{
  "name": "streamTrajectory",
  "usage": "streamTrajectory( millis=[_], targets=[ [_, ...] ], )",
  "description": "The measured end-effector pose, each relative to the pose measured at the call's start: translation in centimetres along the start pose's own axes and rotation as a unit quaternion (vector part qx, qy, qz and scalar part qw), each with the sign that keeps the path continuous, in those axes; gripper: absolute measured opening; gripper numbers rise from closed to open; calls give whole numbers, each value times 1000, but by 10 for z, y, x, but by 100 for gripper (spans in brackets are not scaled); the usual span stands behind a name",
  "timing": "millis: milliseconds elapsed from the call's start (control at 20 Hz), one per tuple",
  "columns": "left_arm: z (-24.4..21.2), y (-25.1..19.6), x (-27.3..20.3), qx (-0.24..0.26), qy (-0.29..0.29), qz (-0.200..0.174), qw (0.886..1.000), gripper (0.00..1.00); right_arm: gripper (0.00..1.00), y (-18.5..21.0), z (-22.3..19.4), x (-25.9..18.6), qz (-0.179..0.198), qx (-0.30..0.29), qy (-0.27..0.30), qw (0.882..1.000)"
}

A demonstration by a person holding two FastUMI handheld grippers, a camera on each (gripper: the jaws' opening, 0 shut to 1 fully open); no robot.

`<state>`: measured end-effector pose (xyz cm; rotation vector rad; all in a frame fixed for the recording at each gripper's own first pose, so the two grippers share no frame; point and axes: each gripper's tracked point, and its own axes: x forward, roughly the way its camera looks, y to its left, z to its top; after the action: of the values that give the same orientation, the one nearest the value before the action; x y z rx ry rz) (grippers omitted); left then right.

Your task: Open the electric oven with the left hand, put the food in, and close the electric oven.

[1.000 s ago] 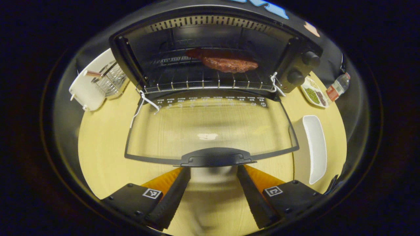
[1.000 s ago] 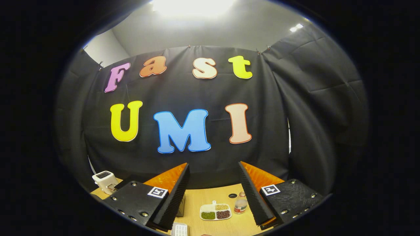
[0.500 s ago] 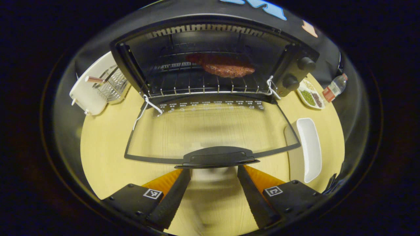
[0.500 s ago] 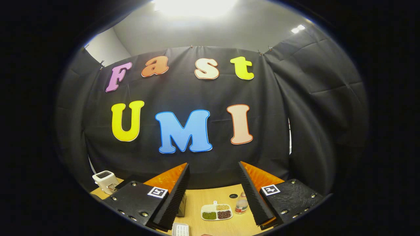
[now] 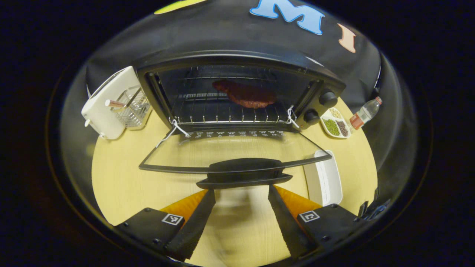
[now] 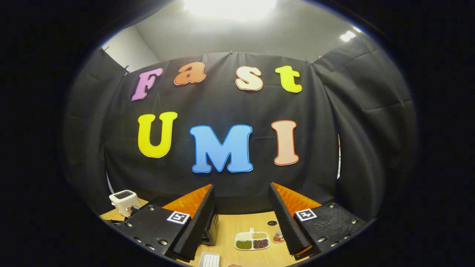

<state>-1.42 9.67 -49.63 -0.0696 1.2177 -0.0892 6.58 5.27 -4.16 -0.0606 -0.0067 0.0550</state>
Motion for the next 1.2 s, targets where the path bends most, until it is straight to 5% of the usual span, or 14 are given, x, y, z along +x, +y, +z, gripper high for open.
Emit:
streamTrajectory(
  millis=[850, 1200],
  targets=[
    [46, -12, -20, 8, -65, -7, 998, 97, 88, -29, -7, -6, -30, 1, 9, 999],
    [85, -13, -52, 9, -161, 10, 987, 98, 88, -35, -22, -5, -18, 9, 23, 1000]
  ],
)
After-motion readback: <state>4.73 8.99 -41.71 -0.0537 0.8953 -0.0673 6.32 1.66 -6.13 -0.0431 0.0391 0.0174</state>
